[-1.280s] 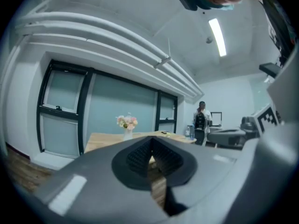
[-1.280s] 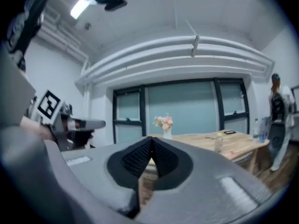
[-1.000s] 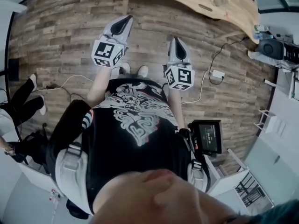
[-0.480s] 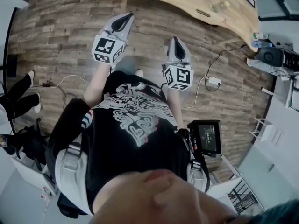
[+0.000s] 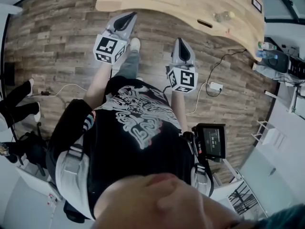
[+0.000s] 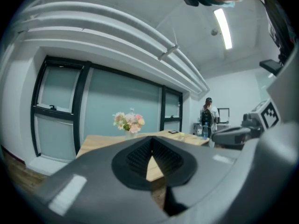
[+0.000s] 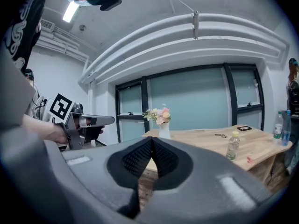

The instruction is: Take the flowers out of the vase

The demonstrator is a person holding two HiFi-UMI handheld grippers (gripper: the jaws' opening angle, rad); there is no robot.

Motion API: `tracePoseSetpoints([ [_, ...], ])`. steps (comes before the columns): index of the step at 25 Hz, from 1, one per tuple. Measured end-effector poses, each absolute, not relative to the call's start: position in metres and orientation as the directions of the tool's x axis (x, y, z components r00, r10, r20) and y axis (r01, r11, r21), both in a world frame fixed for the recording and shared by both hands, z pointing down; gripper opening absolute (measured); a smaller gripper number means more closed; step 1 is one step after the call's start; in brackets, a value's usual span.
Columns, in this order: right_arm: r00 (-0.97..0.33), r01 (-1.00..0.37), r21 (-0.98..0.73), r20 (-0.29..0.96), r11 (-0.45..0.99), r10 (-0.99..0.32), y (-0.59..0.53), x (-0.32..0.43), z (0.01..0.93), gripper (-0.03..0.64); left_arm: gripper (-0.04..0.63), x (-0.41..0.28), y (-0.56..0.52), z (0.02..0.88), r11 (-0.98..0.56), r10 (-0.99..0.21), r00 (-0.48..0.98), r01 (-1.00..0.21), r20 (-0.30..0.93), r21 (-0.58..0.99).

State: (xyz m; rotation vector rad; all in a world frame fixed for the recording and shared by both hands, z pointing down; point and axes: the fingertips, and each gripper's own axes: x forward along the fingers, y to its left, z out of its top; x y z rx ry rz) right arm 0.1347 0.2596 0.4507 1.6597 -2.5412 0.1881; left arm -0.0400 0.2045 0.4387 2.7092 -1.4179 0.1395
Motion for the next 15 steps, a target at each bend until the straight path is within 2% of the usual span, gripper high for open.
tracePoseSetpoints([
  [5,-0.401,-0.916,-0.079,0.179,0.393,-0.898,0.153,0.136,0.467,-0.002,-0.011,-0.031,0.100,0.444,-0.599,-0.794,0.593,-0.801,0.132,-0.004],
  [12,-0.428,-0.904,-0.081,0.172,0.420,-0.887,0.107,0.103,0.445,-0.002,-0.011,-0.060,0.055,0.422,-0.579,-0.809,0.570,-0.815,0.141,-0.031],
  [15,-0.425,-0.905,-0.083,0.183,0.417,-0.887,0.043,0.105,0.461,-0.002,-0.011,-0.059,-0.004,0.444,-0.593,-0.797,0.584,-0.805,0.152,-0.020],
])
